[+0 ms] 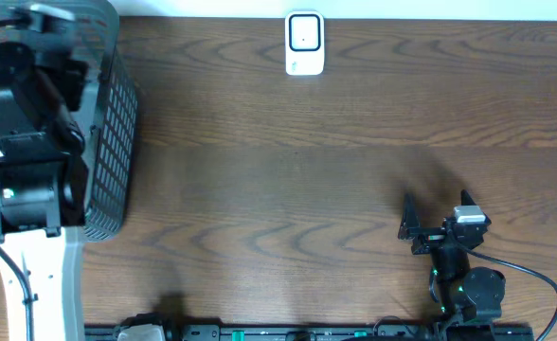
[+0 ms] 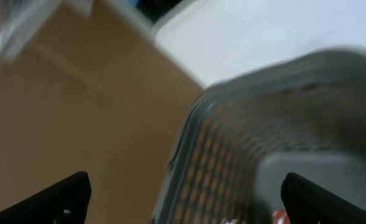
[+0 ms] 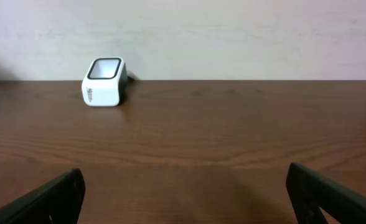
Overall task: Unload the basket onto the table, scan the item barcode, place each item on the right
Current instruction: 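Raise the left gripper and move it over the grey basket, then lower the left gripper into the basket and grasp the purple package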
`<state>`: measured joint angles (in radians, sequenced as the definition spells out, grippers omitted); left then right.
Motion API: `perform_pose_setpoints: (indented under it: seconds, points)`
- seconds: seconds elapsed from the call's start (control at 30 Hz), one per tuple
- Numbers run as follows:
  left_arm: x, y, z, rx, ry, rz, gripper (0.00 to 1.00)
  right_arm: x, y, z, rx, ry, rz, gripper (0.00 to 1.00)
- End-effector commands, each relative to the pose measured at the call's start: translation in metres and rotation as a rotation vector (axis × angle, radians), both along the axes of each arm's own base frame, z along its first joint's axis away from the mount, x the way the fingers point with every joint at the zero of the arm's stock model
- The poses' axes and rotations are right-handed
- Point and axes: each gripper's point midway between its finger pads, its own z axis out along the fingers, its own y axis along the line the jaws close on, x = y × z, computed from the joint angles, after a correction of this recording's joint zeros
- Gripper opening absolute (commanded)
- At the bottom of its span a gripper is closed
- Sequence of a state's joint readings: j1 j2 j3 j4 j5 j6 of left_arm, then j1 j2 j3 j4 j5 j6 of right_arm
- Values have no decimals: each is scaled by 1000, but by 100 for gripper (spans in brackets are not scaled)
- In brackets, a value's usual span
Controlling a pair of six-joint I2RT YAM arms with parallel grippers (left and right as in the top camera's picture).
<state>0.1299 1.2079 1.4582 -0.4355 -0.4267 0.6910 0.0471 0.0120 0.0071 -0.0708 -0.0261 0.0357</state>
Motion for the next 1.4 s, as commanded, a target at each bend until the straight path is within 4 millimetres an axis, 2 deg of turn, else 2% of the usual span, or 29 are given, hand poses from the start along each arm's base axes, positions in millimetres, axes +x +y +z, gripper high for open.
perform_pose_setpoints:
  seconds: [0.0,0.13,0.27,0.43,0.73,0.83,0.93,1.07,1.27,1.37]
  points:
    - [-17,32,12,-78,-68,152,98,0,-3,-1,-15,-1,-11,99]
    - [-15,47,-1,-253,-90,123,98,0,-3,-1,-15,-1,-11,99]
    - [-6,53,-16,-349,-82,82,98,0,-3,-1,-15,-1,-11,99]
    - [9,30,-39,-382,32,-77,98,0,-3,-1,-15,-1,-11,99]
    - [12,30,-31,-367,2,-84,98,0,-3,-1,-15,-1,-11,99]
    - [11,32,-35,-380,9,-74,98,0,-3,-1,-15,-1,-11,99]
    - [14,49,-48,-484,-27,14,98,0,-3,-1,-15,-1,-11,99]
    - [25,80,-84,-680,2,145,98,0,-3,-1,-15,-1,-11,99]
    - [44,97,-98,-700,82,183,98,0,-3,-1,-15,-1,-11,99]
    - [45,110,-115,-691,113,238,98,0,-3,-1,-15,-1,-11,99]
